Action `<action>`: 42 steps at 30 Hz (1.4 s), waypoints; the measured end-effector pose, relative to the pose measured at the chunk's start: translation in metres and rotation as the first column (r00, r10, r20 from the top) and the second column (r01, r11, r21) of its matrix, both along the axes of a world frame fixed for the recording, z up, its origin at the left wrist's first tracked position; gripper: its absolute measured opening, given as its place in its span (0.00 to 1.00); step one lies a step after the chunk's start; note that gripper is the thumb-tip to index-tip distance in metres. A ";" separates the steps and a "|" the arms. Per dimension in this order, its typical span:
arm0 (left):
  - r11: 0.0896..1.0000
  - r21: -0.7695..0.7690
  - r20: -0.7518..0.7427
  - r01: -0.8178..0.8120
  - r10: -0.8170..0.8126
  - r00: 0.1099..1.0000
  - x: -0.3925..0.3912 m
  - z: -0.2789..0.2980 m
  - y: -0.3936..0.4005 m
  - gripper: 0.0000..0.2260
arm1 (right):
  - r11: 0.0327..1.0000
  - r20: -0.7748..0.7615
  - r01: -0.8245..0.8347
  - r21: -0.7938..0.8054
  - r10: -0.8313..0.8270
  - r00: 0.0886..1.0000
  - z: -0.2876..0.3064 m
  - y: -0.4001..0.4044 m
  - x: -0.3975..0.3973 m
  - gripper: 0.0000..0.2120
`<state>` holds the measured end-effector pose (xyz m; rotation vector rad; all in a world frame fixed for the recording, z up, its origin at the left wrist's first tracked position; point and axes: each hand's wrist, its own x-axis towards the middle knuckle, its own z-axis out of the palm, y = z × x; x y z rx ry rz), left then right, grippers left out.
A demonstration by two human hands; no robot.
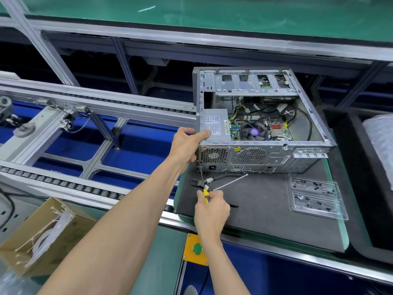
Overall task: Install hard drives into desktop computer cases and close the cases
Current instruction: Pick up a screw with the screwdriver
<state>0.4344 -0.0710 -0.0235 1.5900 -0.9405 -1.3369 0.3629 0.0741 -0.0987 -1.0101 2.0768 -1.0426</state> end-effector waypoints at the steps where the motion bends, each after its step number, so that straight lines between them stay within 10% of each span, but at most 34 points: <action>1: 1.000 0.000 -0.002 0.001 -0.001 1.000 0.000 0.000 0.000 0.24 | 0.999 0.040 0.035 0.019 -0.035 0.999 0.001 0.000 0.001 0.12; 6: 1.000 0.008 0.000 0.014 -0.014 1.000 0.000 0.001 0.000 0.25 | 0.981 0.489 0.118 0.151 -0.178 0.854 0.003 -0.002 0.011 0.18; 13: 1.000 0.007 0.010 0.009 -0.009 1.000 0.001 0.000 -0.001 0.25 | 0.996 0.002 -0.084 -0.008 0.084 0.996 -0.004 0.001 0.006 0.11; 15: 1.000 0.007 0.013 0.009 -0.010 1.000 0.001 -0.001 -0.001 0.24 | 0.999 0.340 0.024 0.027 -0.031 0.940 -0.008 -0.003 0.003 0.13; 18: 1.000 0.006 0.020 0.007 -0.007 1.000 0.001 0.000 0.000 0.24 | 0.972 0.774 0.129 0.196 -0.234 0.589 0.002 -0.006 0.003 0.12; 21: 1.000 0.009 0.028 0.005 -0.005 1.000 0.000 0.001 0.001 0.24 | 0.998 0.197 -0.027 0.062 0.015 0.980 -0.001 -0.003 -0.001 0.09; 23: 1.000 0.012 0.027 0.008 -0.008 1.000 0.000 0.001 0.000 0.24 | 0.994 -0.100 -0.105 -0.004 0.104 0.990 -0.002 -0.003 -0.004 0.10; 26: 1.000 0.013 0.026 0.008 -0.009 1.000 0.001 0.001 -0.001 0.24 | 1.000 0.142 -0.028 0.001 0.028 0.989 -0.006 -0.004 -0.003 0.11; 28: 1.000 0.013 0.021 0.007 -0.008 1.000 0.001 0.001 -0.002 0.24 | 0.978 0.721 0.163 0.133 -0.208 0.661 0.003 -0.007 0.000 0.10; 30: 1.000 0.013 0.025 0.008 -0.009 1.000 0.001 0.001 -0.002 0.24 | 0.960 0.887 0.182 0.214 -0.269 0.376 0.007 -0.006 0.003 0.10; 32: 1.000 0.013 0.031 0.011 -0.012 0.999 0.001 0.002 -0.001 0.24 | 0.987 0.752 0.082 0.135 -0.157 0.641 0.008 -0.007 0.005 0.12; 34: 1.000 0.016 0.036 0.012 -0.013 0.999 0.002 0.002 -0.001 0.24 | 0.981 0.174 -0.149 0.124 0.126 0.977 0.006 -0.004 0.005 0.15; 36: 1.000 0.023 0.038 0.018 -0.019 0.999 0.001 0.003 -0.001 0.24 | 0.975 -0.174 -0.190 0.115 0.208 0.962 0.005 -0.004 0.003 0.13; 42: 0.999 0.027 0.029 0.016 -0.017 0.999 0.001 0.003 -0.001 0.24 | 0.999 0.032 -0.043 0.032 0.042 0.999 0.002 -0.001 -0.002 0.11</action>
